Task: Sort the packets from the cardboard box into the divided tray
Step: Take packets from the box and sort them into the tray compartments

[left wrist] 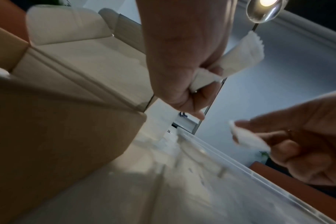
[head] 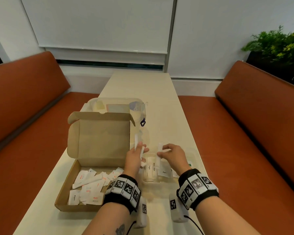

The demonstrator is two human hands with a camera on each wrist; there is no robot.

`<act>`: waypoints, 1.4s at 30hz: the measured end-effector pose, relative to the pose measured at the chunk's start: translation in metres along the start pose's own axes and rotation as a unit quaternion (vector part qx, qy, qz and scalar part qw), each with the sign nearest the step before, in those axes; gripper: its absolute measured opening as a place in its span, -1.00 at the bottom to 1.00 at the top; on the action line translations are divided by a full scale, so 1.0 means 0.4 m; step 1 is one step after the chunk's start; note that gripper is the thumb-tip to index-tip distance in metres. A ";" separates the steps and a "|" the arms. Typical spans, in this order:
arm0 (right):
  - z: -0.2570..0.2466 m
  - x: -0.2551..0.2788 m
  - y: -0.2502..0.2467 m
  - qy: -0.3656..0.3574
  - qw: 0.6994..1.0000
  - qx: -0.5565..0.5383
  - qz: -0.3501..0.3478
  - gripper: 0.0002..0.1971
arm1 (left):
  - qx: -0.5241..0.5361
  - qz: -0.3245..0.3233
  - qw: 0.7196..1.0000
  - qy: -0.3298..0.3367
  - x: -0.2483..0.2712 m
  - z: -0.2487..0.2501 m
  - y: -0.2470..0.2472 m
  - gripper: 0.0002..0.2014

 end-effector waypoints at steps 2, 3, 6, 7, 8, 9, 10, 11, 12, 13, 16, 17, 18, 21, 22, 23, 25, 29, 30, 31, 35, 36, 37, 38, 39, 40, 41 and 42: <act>0.011 0.008 0.028 0.006 0.999 0.048 -0.011 -0.78 | 0.010 0.002 1.000 0.001 -0.007 -0.004 -0.014 -0.68; 0.012 0.013 0.044 0.005 0.998 0.068 -0.015 -0.78 | 0.006 0.002 1.000 -0.001 -0.010 -0.010 -0.017 -0.70; 0.005 0.016 0.091 -0.027 0.986 0.163 -0.040 -0.83 | -0.016 -0.003 1.000 -0.025 -0.018 -0.033 -0.022 -0.73; 0.001 0.016 0.106 -0.042 0.978 0.197 -0.053 -0.84 | -0.026 -0.005 0.999 -0.031 -0.020 -0.040 -0.024 -0.74; -0.002 0.014 0.121 -0.057 0.971 0.224 -0.066 -0.86 | -0.034 -0.007 0.999 -0.035 -0.023 -0.045 -0.025 -0.74; -0.004 0.013 0.133 -0.070 0.963 0.248 -0.077 -0.88 | -0.037 -0.009 0.999 -0.036 -0.025 -0.048 -0.025 -0.75; -0.004 0.012 0.142 -0.080 0.956 0.270 -0.085 -0.92 | -0.038 -0.010 0.999 -0.036 -0.027 -0.050 -0.026 -0.74; -0.003 0.011 0.148 -0.088 0.949 0.288 -0.089 -0.94 | -0.039 -0.010 0.999 -0.035 -0.029 -0.051 -0.025 -0.74; -0.002 0.010 0.150 -0.093 0.945 0.300 -0.089 -0.92 | -0.042 -0.010 0.998 -0.033 -0.031 -0.052 -0.025 -0.73; -0.002 0.009 0.151 -0.097 0.944 0.303 -0.089 -0.90 | -0.047 -0.010 0.998 -0.032 -0.033 -0.052 -0.024 -0.72; -0.003 0.004 0.147 -0.103 0.943 0.305 -0.085 -0.91 | -0.054 -0.010 0.998 -0.030 -0.038 -0.055 -0.020 -0.70; -0.004 0.002 0.142 -0.102 0.943 0.307 -0.081 -0.91 | -0.057 -0.009 0.998 -0.030 -0.040 -0.055 -0.020 -0.69; -0.004 -0.001 0.138 -0.100 0.942 0.309 -0.080 -0.91 | -0.058 -0.009 0.998 -0.030 -0.042 -0.056 -0.019 -0.69; -0.008 -0.006 0.136 -0.108 0.933 0.331 -0.094 -0.87 | -0.049 -0.008 0.998 -0.029 -0.047 -0.055 -0.019 -0.69; -0.007 -0.006 0.135 -0.106 0.931 0.336 -0.101 -0.85 | -0.049 -0.007 0.998 -0.027 -0.048 -0.054 -0.019 -0.69; -0.004 -0.006 0.134 -0.102 0.929 0.339 -0.109 -0.83 | -0.053 -0.005 0.998 -0.026 -0.048 -0.053 -0.020 -0.69; 0.002 -0.005 0.132 -0.100 0.923 0.350 -0.123 -0.81 | -0.060 -0.001 0.998 -0.023 -0.049 -0.053 -0.020 -0.69; 0.001 -0.001 0.131 -0.110 0.911 0.370 -0.143 -0.78 | -0.055 0.005 0.998 -0.023 -0.049 -0.055 -0.021 -0.71; -0.002 0.001 0.133 -0.117 0.907 0.376 -0.151 -0.75 | -0.054 0.005 0.998 -0.023 -0.049 -0.055 -0.020 -0.72; -0.005 0.003 0.136 -0.122 0.901 0.383 -0.160 -0.73 | -0.052 0.006 0.998 -0.024 -0.048 -0.055 -0.019 -0.73; -0.005 0.015 0.143 -0.119 0.890 0.400 -0.187 -0.70 | -0.048 0.008 0.999 -0.022 -0.047 -0.057 -0.020 -0.73; -0.003 0.017 0.144 -0.116 0.891 0.397 -0.189 -0.70 | -0.049 0.007 0.999 -0.022 -0.048 -0.057 -0.019 -0.73; -0.001 0.019 0.144 -0.113 0.893 0.393 -0.188 -0.69 | -0.050 0.007 0.998 -0.022 -0.049 -0.057 -0.019 -0.73; 0.002 0.019 0.142 -0.111 0.896 0.389 -0.186 -0.69 | -0.051 0.008 0.998 -0.022 -0.048 -0.057 -0.018 -0.72; 0.005 0.019 0.141 -0.109 0.898 0.384 -0.184 -0.69 | -0.053 0.009 0.998 -0.023 -0.048 -0.056 -0.018 -0.72; 0.008 0.019 0.139 -0.106 0.901 0.380 -0.181 -0.70 | -0.054 0.009 0.998 -0.024 -0.047 -0.056 -0.017 -0.72; 0.011 0.020 0.138 -0.104 0.902 0.377 -0.181 -0.69 | -0.057 0.009 0.998 -0.023 -0.045 -0.055 -0.017 -0.72; 0.015 0.021 0.137 -0.101 0.904 0.374 -0.183 -0.69 | -0.060 0.009 0.998 -0.021 -0.043 -0.054 -0.017 -0.72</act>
Point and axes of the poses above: each hand's wrist, its own x-axis away from the middle knuckle, its own y-axis out of the palm, z = x × y, the point moved 9 cm from there along -x, towards the middle knuckle, and after that the axes turned 13 degrees about -y, right-handed, at the moved point
